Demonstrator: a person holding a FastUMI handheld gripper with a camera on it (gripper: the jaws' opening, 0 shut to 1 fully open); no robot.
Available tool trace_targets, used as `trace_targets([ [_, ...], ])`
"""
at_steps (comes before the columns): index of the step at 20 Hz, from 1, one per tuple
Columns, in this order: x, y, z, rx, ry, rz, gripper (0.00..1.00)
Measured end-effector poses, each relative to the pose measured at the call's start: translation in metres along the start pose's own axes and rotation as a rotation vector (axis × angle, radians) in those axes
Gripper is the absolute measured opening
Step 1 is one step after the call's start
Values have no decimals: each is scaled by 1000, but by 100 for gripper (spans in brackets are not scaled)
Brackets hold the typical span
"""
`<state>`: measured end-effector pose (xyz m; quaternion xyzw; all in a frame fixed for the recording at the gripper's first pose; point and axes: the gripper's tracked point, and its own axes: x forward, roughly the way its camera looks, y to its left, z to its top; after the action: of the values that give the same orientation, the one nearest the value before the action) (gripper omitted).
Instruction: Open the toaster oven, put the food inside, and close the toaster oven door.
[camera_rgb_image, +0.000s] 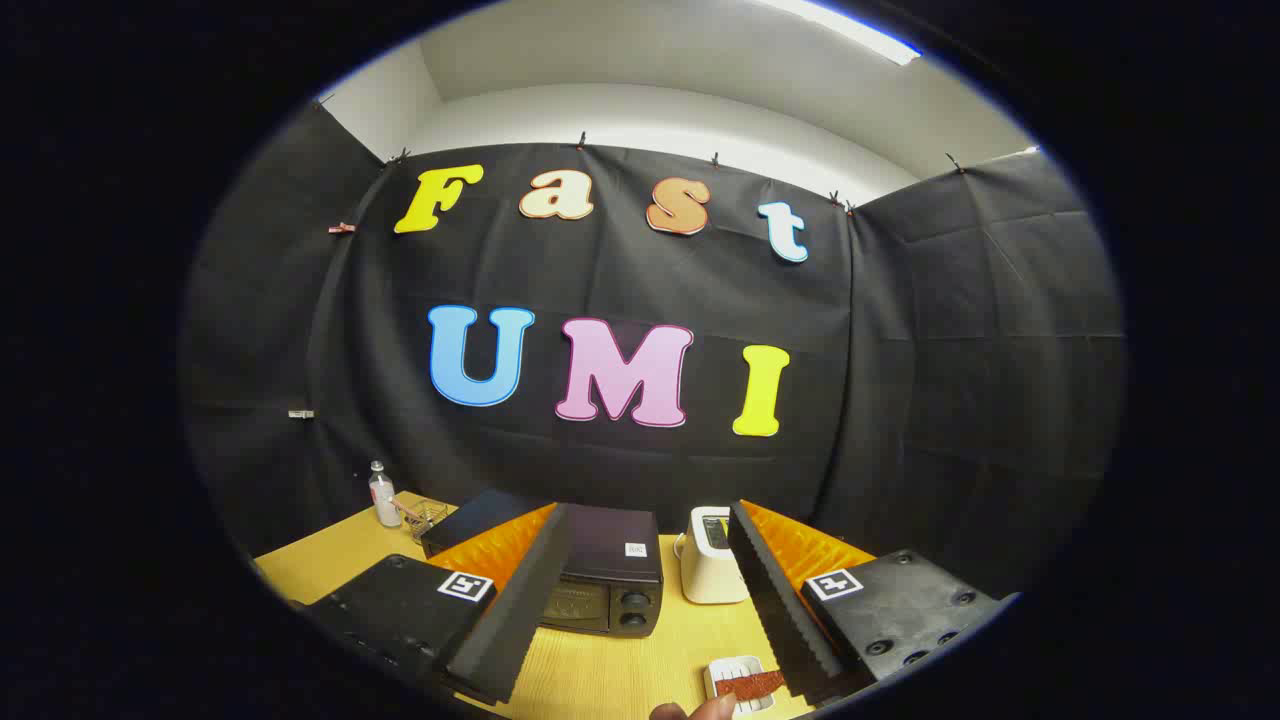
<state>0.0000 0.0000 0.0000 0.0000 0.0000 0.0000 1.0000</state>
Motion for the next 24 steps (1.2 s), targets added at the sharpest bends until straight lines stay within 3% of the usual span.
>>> trace_targets([
  [24, -7, 15, -5, -1, 9, 27, 97],
])
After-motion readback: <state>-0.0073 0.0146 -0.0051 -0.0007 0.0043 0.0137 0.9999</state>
